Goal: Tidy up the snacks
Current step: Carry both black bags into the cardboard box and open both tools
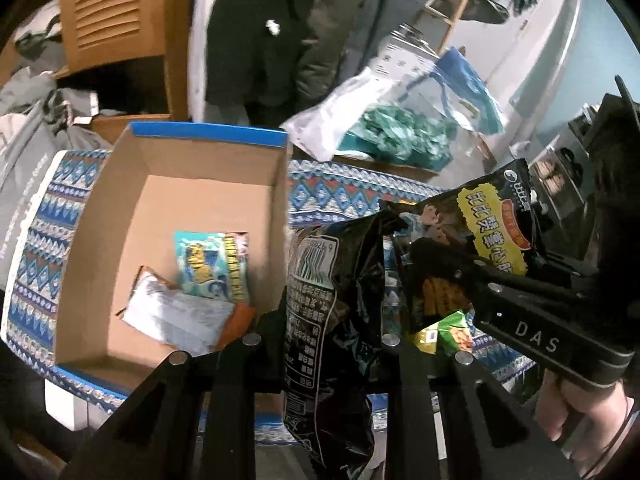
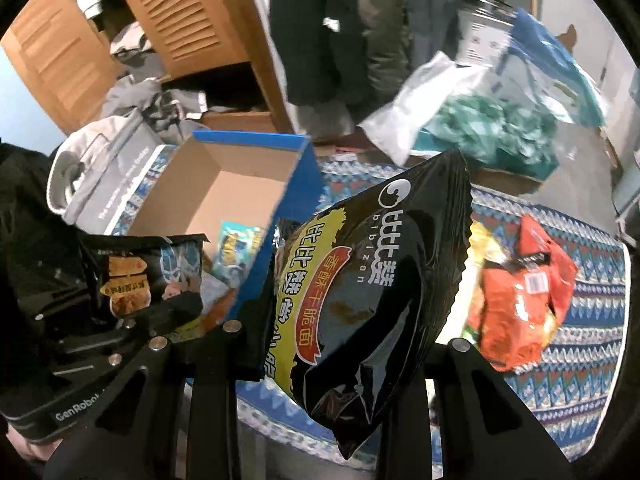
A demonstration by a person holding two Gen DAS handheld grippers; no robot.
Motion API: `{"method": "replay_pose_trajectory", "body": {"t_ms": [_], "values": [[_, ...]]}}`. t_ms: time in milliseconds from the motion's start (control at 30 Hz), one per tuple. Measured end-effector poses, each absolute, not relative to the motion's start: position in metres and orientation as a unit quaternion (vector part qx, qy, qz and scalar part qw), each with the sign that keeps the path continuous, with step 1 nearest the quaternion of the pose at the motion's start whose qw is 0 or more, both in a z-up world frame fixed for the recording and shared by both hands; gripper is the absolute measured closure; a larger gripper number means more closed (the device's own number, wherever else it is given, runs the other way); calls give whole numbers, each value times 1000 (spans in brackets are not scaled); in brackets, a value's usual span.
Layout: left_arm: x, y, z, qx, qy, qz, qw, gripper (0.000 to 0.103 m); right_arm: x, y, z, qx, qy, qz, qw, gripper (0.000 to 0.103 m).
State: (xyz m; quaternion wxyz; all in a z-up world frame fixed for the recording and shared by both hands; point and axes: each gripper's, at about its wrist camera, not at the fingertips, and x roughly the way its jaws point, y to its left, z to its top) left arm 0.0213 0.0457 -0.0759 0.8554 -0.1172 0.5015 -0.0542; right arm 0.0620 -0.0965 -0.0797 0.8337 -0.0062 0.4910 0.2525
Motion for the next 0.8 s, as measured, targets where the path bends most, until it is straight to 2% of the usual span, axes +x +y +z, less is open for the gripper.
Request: {"method": "replay_pose_trajectory", "body": {"t_ms": [400,800], "values": [[12,116,-78,-147,487,13,861,80,67,-18,-83,-31,498,293,816,75],[12,149,-98,-158,497,52,852,80,68,32,-97,-61,507,316,799,75]]}}
